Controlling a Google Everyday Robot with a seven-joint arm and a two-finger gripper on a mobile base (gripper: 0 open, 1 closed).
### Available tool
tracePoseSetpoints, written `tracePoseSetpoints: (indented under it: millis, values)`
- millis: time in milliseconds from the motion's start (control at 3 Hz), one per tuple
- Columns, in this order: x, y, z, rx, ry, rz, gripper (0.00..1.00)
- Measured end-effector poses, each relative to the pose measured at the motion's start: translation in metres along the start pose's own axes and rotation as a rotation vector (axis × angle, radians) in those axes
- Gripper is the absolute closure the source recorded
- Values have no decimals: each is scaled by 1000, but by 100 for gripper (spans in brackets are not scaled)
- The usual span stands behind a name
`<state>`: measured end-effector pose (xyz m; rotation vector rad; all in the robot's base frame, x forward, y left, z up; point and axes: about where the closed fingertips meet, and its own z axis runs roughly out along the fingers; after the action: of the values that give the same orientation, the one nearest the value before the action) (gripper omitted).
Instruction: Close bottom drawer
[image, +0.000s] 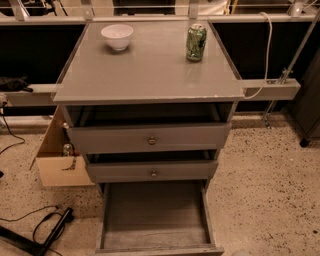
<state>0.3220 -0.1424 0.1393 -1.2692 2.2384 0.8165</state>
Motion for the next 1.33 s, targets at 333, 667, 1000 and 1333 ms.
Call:
tracePoseSetpoints:
  millis: [333, 667, 1000, 1333]
  values:
    - [-2, -13, 45, -15, -68, -28, 100]
    - [-5, -41, 66, -6, -121, -33, 100]
    - [-10, -53, 69, 1, -136, -43, 100]
    - [-22, -68, 67, 17, -151, -63, 100]
